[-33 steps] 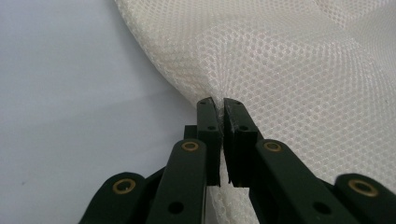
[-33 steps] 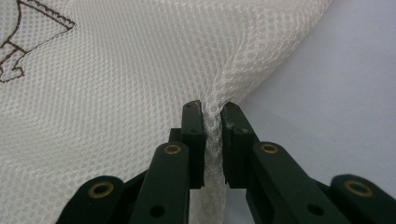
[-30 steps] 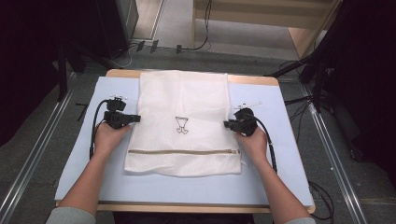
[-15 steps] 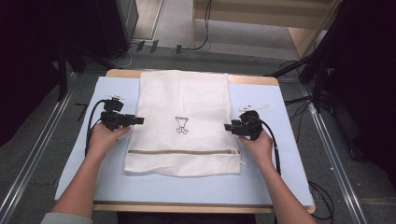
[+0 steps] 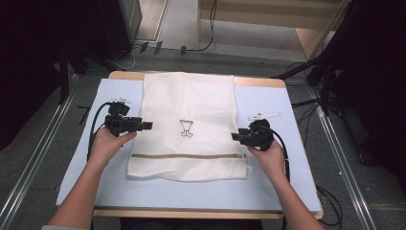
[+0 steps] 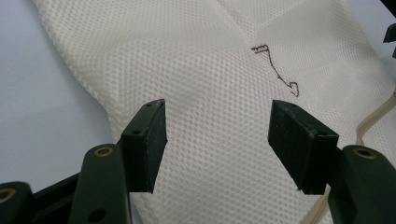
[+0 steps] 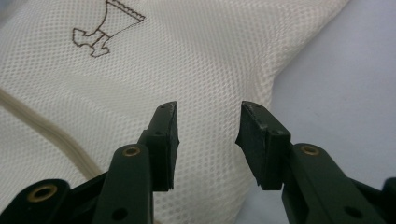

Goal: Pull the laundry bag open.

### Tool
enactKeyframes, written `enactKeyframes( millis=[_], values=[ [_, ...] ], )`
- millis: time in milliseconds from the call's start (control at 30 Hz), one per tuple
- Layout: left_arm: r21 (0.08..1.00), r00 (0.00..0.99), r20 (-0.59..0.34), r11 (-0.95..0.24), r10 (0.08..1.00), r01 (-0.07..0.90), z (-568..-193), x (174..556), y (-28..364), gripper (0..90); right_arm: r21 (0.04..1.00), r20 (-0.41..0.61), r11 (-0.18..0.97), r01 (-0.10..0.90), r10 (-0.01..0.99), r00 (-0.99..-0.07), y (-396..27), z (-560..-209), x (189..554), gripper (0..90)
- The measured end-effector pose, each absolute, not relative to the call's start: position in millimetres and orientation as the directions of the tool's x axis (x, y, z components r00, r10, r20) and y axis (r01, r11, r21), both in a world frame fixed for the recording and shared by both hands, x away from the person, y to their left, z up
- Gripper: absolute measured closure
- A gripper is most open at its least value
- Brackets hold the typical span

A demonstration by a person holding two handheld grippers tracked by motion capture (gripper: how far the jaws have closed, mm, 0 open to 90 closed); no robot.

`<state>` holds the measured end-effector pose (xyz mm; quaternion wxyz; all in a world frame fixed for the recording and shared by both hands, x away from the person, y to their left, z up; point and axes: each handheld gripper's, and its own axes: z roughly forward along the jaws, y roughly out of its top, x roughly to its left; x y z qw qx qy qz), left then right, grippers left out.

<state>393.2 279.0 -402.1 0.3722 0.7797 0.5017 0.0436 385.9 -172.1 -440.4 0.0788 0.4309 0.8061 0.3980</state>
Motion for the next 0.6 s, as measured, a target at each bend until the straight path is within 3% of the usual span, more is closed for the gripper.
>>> enactKeyframes(
  millis=[333, 600],
  values=[
    [0.635, 0.542, -0.298, -0.261, 0.785, 0.727, -398, 381, 260, 38.5, 0.703, 0.219, 0.33, 0.63, 0.743, -0.633, -175, -441, 365, 63.9],
    [0.641, 0.581, -0.282, -0.301, 0.763, 0.706, -397, 378, 242, 38.7, 0.689, 0.207, 0.352, 0.634, 0.742, -0.637, -182, -444, 355, 87.9]
  ],
)
